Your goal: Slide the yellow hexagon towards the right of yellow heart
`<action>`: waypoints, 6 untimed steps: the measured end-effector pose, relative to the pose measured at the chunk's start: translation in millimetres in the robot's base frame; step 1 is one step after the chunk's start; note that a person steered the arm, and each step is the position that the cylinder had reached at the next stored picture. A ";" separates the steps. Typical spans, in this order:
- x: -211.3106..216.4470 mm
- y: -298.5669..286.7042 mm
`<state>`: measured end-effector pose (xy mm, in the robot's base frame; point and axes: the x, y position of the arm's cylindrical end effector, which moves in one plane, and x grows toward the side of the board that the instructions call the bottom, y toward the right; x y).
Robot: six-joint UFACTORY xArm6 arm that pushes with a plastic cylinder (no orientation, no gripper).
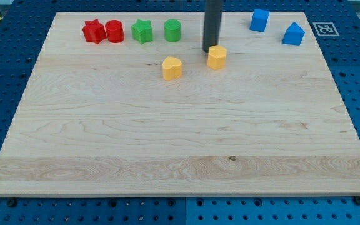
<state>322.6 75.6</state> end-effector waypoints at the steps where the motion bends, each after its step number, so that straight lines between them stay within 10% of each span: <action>1: 17.9 13.4; 4: 82.2 55.1; 6: 87.8 -23.6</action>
